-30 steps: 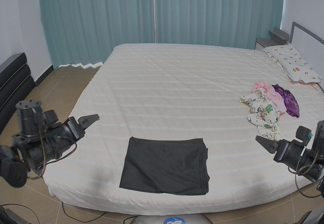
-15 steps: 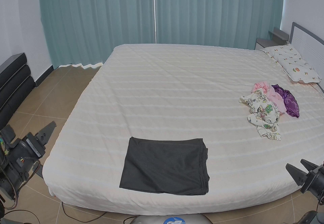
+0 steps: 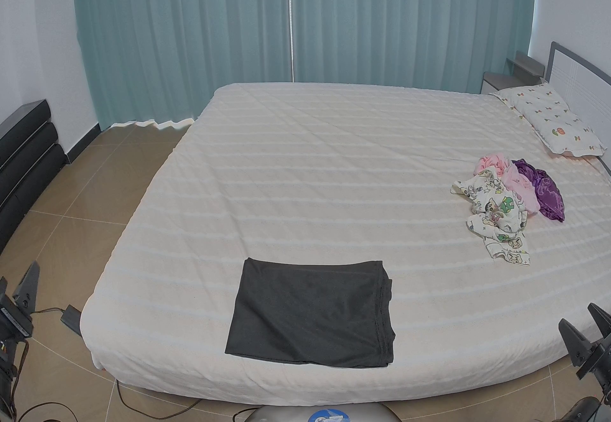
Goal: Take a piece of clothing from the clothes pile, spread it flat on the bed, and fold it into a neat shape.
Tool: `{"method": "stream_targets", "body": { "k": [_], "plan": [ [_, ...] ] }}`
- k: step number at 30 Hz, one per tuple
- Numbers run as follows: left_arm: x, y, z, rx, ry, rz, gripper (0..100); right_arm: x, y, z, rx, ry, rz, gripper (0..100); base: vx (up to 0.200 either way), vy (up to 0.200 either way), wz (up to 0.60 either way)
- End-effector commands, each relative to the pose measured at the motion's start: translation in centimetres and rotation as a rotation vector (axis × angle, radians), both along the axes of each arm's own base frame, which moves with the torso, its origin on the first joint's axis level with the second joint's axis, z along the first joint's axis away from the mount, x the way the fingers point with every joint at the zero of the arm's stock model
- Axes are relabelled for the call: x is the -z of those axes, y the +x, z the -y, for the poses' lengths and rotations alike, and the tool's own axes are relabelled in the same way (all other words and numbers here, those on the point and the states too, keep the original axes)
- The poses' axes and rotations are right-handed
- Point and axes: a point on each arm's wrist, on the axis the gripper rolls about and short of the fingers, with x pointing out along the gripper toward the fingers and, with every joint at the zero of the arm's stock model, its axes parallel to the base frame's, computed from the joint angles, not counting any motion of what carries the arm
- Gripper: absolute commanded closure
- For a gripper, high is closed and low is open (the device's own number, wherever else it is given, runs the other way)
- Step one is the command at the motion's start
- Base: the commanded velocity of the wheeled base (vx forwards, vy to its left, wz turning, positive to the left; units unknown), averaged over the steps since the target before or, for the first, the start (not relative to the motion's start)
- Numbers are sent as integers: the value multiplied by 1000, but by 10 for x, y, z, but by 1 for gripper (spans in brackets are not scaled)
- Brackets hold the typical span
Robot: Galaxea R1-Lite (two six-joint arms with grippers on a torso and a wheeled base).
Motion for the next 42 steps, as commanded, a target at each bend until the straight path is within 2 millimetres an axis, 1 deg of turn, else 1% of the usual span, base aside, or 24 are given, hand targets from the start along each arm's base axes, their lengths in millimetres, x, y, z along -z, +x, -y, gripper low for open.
{"method": "stream_targets", "body": {
  "k": [1,2,4,5,7,9,10,11,12,15,16,18,20,22,23,24,25,26,27,31,38,40,41,42],
  "plan": [
    [0,-26,-6,-122,55,79,0,-19,-3,1,47,-55,86,0,0,0,0],
    [2,-31,-7,-158,91,80,0,-21,-4,2,63,-86,103,0,0,0,0],
    [5,-40,-7,-188,143,80,0,-17,-8,2,70,-129,117,0,0,0,0],
    [5,-40,-7,-188,145,79,0,-16,-8,2,70,-132,117,0,0,0,0],
    [8,-54,-7,-170,222,100,0,-18,-19,1,16,-154,192,0,0,0,0],
    [6,-58,-7,-162,261,111,0,-26,-21,1,-6,-153,217,0,0,0,0],
    [-2,-61,-8,-164,294,126,0,-46,-23,1,-3,-150,252,0,0,0,0],
    [-3,-62,-8,-167,298,128,0,-50,-23,1,0,-150,254,0,0,0,0],
    [-13,-64,-8,-176,302,150,0,-66,-23,1,11,-144,255,0,0,0,0],
    [-15,-64,-8,-179,304,151,0,-70,-23,1,10,-142,243,0,0,0,0],
    [-4,-60,-7,-179,303,97,0,-52,-30,1,-4,-153,182,0,0,0,0],
    [11,-58,-7,-165,293,20,0,-31,-37,1,-11,-168,143,0,0,0,0],
    [26,-62,-7,-160,264,1,0,-10,-42,1,-21,-187,117,0,0,0,0],
    [35,-65,-7,-156,265,4,0,0,-46,2,-26,-193,116,0,0,0,0],
    [46,-66,-7,-163,277,3,0,11,-47,1,-11,-201,118,0,0,0,0],
    [50,-68,-7,-168,285,10,0,17,-47,1,1,-205,120,0,0,0,0],
    [51,-68,-7,-168,288,9,0,18,-48,1,3,-205,120,0,0,0,0],
    [59,-68,-6,-167,292,11,0,28,-47,0,-1,-218,112,0,0,0,0],
    [67,-65,-6,-162,295,-11,0,32,-45,-1,-13,-228,116,0,0,0,0],
    [79,-60,-6,-138,287,-22,0,30,-44,-1,-15,-252,165,0,0,0,0],
    [78,-59,-3,-2,289,6,0,31,-43,-1,-36,-239,170,0,0,0,0],
    [65,-61,-2,28,340,96,0,22,-46,-2,-54,-269,212,0,0,0,0],
    [53,-64,-1,36,375,158,0,5,-51,-2,-78,-268,260,0,0,0,0],
    [53,-64,-1,36,375,158,0,5,-51,-2,-78,-268,260,0,0,0,0]
  ]
}}
